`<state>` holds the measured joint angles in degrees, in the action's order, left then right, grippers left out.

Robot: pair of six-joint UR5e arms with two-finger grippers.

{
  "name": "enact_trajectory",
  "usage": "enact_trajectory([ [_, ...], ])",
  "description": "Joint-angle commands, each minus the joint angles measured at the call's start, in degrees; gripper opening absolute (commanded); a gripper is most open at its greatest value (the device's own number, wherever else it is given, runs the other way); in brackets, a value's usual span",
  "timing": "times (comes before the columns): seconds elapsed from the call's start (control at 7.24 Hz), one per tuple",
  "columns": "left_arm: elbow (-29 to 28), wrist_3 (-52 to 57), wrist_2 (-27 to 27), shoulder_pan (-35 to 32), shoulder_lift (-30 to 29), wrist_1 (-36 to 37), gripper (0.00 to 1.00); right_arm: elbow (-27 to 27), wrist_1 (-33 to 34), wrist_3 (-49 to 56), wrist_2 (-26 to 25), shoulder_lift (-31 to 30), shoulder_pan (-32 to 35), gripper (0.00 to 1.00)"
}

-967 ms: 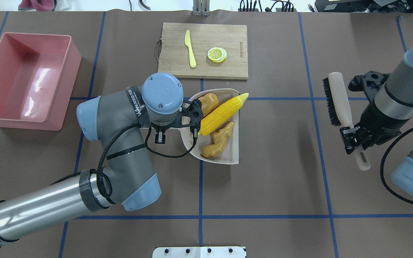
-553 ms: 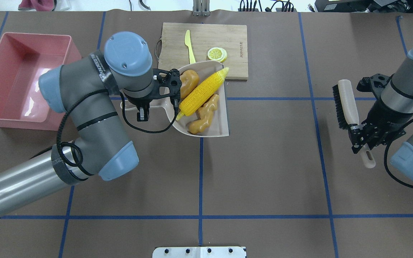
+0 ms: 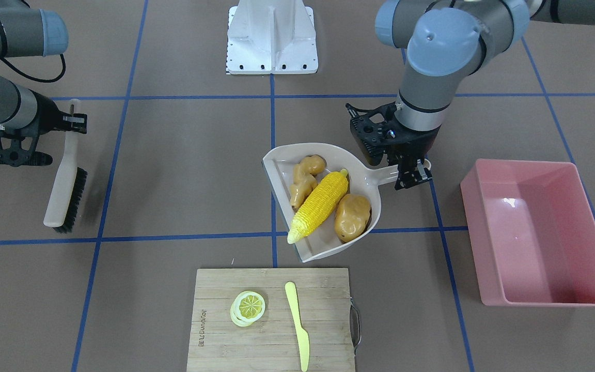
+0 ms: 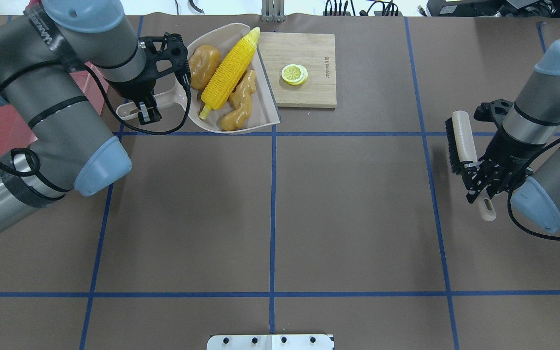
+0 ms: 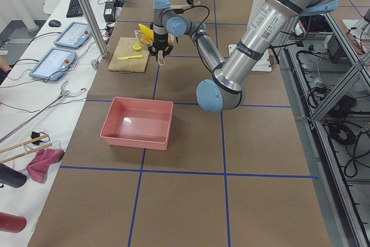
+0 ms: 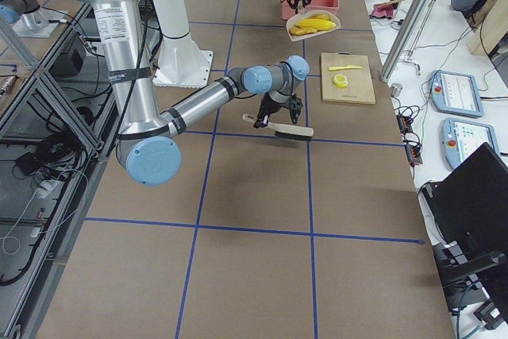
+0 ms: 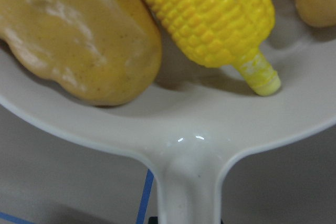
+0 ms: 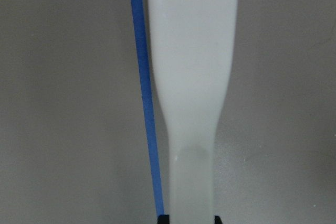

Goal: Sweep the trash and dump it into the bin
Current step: 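Tip the dustpan over the pink bin with the left gripper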

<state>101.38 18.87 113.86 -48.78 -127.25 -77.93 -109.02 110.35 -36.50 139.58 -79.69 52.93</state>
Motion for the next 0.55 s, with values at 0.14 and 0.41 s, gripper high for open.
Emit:
enact_trajectory([
  [0.14, 0.2, -9.5, 6.0, -6.2, 0.9, 1.6, 0.00, 1.9, -7.1, -2.4, 0.1, -1.9, -0.3, 0.00],
  [0.41, 1.1, -10.3, 8.0, -12.6, 1.7, 6.3, 0.00, 1.9, -11.9, -6.2, 0.0, -3.2, -1.7, 0.00],
])
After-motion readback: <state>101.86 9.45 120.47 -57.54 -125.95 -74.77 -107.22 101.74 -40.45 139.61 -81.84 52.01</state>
